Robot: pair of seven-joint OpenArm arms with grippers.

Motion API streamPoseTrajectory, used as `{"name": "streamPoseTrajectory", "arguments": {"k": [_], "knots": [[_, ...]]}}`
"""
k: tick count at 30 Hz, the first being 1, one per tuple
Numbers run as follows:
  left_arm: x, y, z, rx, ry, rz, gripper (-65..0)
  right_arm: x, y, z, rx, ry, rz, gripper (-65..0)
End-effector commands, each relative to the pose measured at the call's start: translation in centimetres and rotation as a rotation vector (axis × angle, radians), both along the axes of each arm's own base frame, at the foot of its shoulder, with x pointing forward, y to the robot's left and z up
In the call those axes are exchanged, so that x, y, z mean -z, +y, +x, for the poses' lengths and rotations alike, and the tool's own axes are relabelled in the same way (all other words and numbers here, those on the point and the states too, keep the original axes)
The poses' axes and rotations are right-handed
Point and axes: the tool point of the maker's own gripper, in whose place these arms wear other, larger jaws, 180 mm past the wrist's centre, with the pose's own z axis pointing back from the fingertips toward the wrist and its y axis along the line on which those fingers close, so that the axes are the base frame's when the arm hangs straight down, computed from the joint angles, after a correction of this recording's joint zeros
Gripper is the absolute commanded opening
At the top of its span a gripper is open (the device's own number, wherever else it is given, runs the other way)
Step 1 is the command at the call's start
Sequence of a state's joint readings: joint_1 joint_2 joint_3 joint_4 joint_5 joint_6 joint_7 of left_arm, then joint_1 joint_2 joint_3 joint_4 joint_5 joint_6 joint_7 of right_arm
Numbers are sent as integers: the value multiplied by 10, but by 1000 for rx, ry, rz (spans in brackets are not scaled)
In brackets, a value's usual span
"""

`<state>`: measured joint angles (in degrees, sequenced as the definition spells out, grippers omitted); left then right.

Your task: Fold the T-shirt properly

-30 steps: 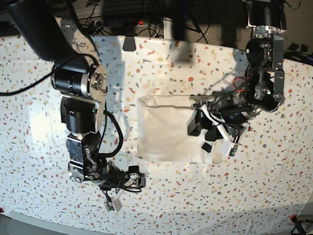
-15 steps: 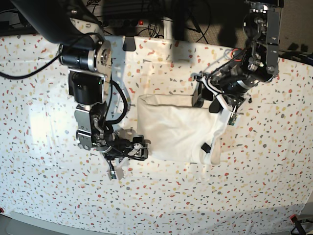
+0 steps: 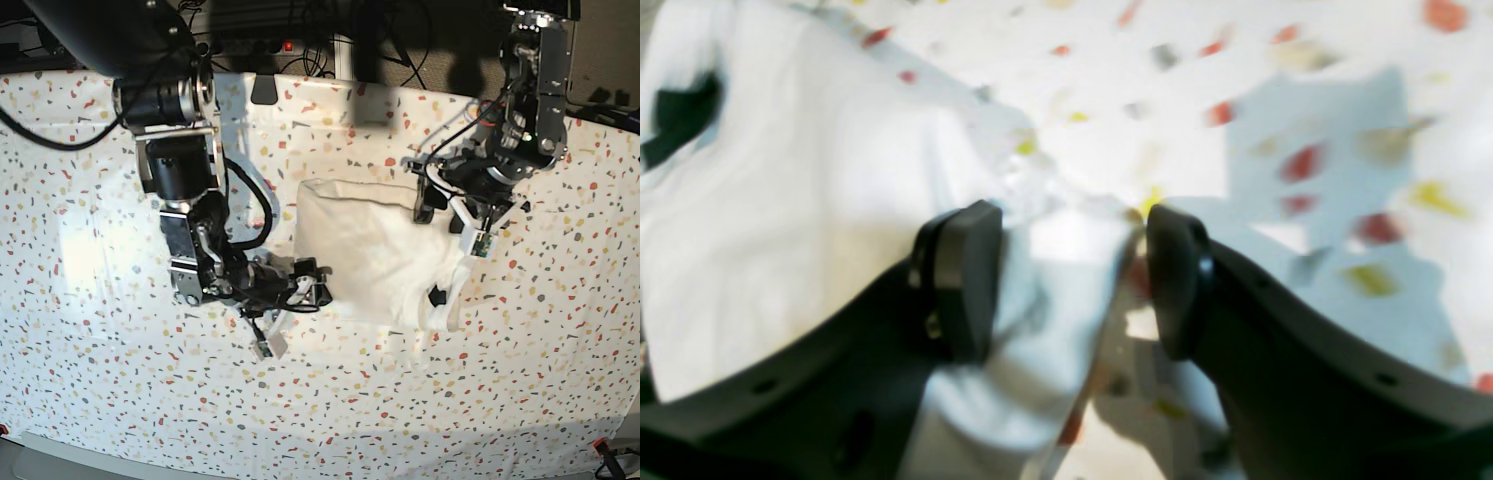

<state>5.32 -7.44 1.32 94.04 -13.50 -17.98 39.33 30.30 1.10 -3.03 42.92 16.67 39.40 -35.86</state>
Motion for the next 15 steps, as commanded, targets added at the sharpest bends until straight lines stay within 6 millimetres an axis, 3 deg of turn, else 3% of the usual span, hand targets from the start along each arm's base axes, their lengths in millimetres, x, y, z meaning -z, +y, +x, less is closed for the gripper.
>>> {"name": "streamPoseTrajectory", "arguments": {"k": [1, 6, 8, 15], "knots": [[-10, -1, 12, -6, -39, -20, -330, 10, -2, -16, -47, 56, -47, -295], [19, 7, 21, -26, 34, -7, -330, 9, -7, -41, -52, 56, -22, -295], [23, 12, 29, -29, 38, 17, -330, 7, -9, -52, -59, 56, -16, -295], [-19, 17, 80, -7, -110, 86, -330, -6, -2, -86, -90, 47, 35, -295]]}}
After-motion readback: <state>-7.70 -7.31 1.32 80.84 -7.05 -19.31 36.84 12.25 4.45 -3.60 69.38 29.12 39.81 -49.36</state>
